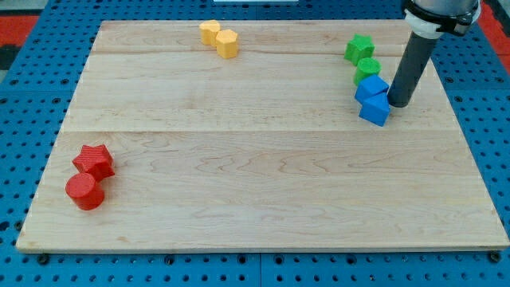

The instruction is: Move the green circle towards the bottom right corner

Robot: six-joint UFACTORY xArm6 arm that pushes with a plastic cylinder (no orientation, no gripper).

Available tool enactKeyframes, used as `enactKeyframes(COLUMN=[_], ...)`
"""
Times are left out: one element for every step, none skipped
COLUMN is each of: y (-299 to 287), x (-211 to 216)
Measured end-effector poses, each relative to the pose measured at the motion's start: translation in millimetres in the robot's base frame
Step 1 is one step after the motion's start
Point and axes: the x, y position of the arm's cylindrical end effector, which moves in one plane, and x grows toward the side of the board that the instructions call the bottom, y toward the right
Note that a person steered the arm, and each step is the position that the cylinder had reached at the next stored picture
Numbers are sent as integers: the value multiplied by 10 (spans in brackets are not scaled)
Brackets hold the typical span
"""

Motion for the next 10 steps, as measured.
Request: enactKeyframes(y=[64, 142, 216, 244, 329, 788, 884, 424, -286, -1005], x=[0, 0, 0, 0, -40, -347, -711, -814, -807, -807])
